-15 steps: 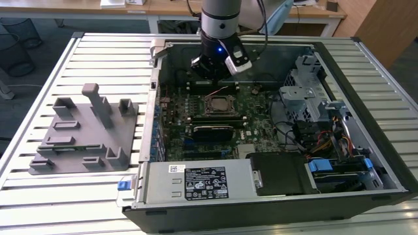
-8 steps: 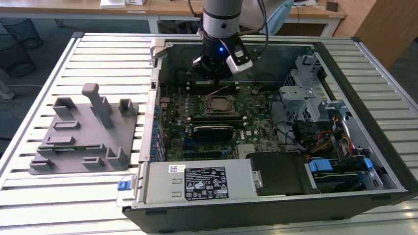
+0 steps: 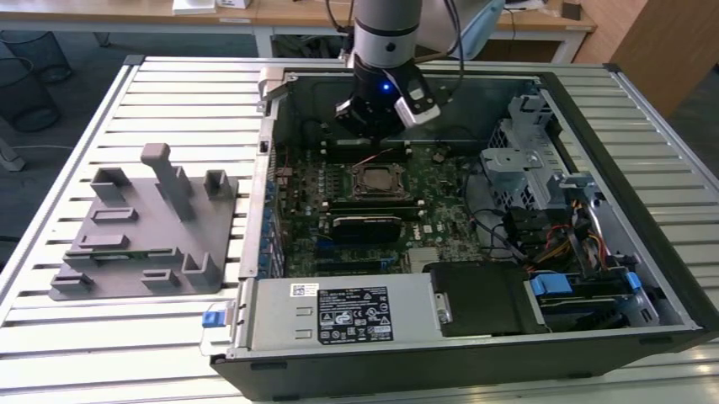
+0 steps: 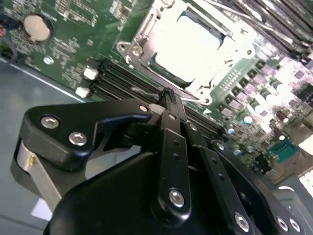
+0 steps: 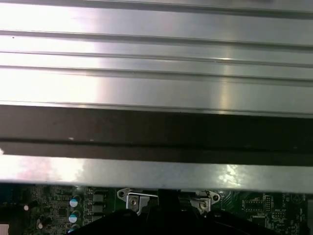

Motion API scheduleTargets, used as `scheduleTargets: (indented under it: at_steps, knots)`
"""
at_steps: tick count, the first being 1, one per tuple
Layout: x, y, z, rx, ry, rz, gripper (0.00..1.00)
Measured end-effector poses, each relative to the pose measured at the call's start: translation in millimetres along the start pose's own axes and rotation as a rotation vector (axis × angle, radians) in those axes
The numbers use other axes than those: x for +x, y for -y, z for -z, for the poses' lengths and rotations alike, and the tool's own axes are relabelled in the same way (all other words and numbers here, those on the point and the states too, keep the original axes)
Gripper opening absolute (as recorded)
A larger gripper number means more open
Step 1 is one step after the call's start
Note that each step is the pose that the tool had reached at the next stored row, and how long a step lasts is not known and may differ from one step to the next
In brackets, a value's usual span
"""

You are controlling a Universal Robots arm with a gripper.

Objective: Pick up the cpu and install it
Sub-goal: 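Install the first cpu locking lever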

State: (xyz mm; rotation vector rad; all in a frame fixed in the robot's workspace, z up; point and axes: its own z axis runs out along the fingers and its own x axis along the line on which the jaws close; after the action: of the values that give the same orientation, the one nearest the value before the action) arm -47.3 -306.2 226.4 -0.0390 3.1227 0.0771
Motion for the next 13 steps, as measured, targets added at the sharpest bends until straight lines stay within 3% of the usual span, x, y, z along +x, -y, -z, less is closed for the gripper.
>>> scheduleTargets:
  at_steps: [13]
  knots:
    - [-13.3,-1.4,-5.3,0.0004,0.0000,0.000,0.11]
